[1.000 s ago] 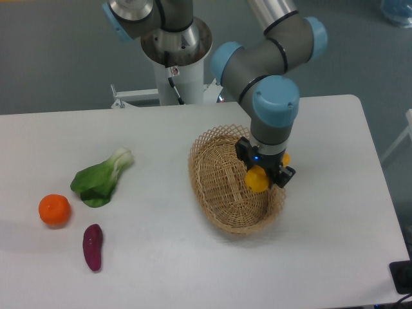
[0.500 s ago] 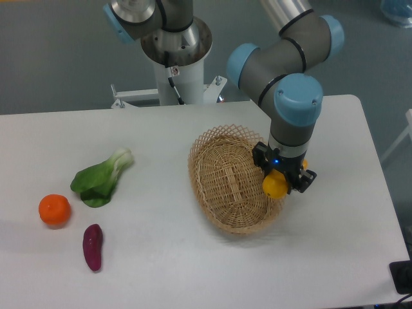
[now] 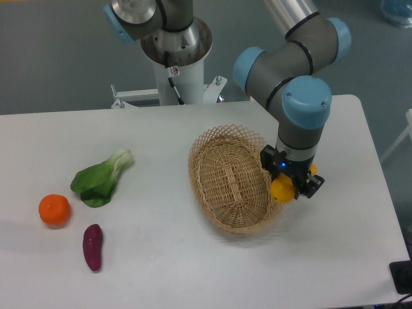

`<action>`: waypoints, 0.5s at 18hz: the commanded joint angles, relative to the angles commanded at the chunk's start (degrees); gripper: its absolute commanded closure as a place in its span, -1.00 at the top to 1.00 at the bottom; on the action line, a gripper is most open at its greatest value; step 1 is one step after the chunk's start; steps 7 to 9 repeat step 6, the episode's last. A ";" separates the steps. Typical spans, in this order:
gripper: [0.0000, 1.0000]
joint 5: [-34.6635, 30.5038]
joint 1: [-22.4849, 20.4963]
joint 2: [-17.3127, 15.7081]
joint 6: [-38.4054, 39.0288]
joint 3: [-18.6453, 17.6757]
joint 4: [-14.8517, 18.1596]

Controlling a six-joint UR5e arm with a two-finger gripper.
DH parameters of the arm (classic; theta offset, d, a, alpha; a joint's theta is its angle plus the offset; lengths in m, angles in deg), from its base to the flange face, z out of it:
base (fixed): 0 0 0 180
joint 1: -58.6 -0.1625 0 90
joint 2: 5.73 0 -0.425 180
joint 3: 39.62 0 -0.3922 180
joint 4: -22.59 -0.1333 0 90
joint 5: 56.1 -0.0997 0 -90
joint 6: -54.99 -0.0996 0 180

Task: Pick up the mango from the basket
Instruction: 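Lift the mango up and carry it out past the basket rim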

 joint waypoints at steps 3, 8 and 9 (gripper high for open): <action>-0.09 -0.17 0.00 0.09 0.00 0.00 0.00; -0.10 -0.35 0.09 0.26 0.09 0.00 0.00; -0.10 -0.35 0.09 0.26 0.09 0.00 0.00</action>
